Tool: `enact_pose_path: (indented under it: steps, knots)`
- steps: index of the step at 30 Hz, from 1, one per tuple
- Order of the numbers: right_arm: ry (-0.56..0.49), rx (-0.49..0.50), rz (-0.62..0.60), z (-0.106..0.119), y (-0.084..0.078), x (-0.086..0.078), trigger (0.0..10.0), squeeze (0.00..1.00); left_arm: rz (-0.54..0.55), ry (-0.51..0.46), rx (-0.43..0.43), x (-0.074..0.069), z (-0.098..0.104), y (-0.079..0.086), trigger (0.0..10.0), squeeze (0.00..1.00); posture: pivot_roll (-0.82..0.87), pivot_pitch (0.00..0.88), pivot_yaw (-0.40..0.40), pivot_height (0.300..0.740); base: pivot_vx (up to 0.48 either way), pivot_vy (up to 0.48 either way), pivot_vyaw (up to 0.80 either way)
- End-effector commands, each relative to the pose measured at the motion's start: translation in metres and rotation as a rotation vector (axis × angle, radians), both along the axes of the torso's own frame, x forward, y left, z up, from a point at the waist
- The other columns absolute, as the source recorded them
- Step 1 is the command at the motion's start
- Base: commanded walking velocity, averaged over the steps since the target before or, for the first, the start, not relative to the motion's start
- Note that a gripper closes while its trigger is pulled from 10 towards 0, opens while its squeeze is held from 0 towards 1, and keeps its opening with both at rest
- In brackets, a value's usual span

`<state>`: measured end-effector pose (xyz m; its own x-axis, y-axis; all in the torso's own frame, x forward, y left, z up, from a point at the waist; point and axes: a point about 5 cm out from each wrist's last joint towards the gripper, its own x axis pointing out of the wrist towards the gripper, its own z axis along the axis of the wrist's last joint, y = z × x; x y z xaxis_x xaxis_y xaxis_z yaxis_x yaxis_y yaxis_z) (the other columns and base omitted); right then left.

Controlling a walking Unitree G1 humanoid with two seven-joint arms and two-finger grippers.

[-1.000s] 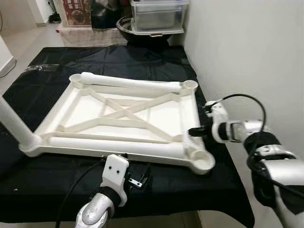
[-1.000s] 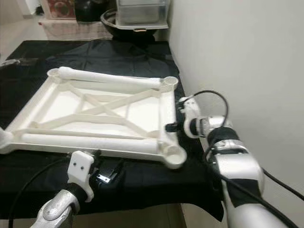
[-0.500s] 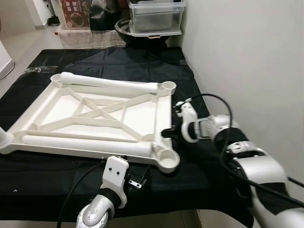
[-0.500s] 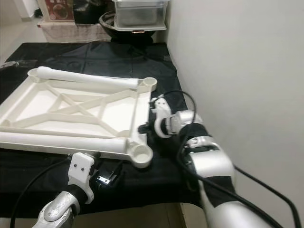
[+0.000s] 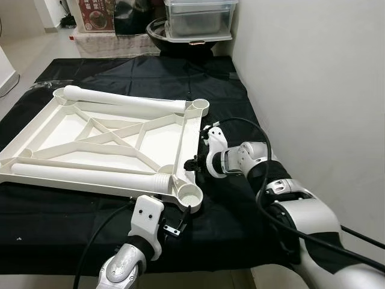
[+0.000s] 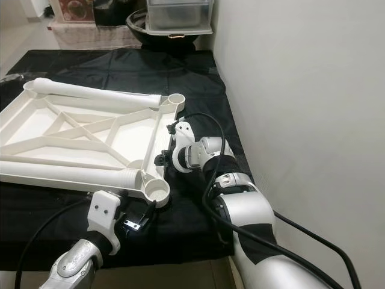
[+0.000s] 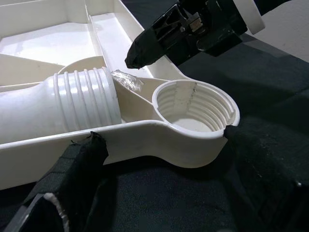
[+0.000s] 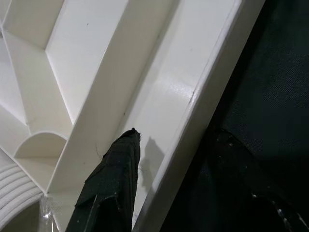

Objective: Building children table

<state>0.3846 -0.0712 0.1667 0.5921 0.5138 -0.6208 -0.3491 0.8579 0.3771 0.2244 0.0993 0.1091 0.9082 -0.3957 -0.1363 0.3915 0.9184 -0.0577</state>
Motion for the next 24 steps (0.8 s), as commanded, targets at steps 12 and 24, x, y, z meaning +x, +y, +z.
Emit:
enact_pose_path:
  steps: [12,24]
  knots:
    - [-0.218,0.121,0.004,0.04,0.001,0.011,10.0,0.0,0.0,0.011,0.015,0.002,-0.004,0.0,10.0,0.0,0.11,0.1,-0.065,0.74,0.0,0.0,0.0]
    - [-0.439,0.322,0.082,0.051,-0.047,-0.003,10.0,0.0,-0.001,-0.018,0.048,0.002,-0.002,0.0,10.0,0.0,0.09,0.09,-0.059,0.74,0.0,0.0,0.0]
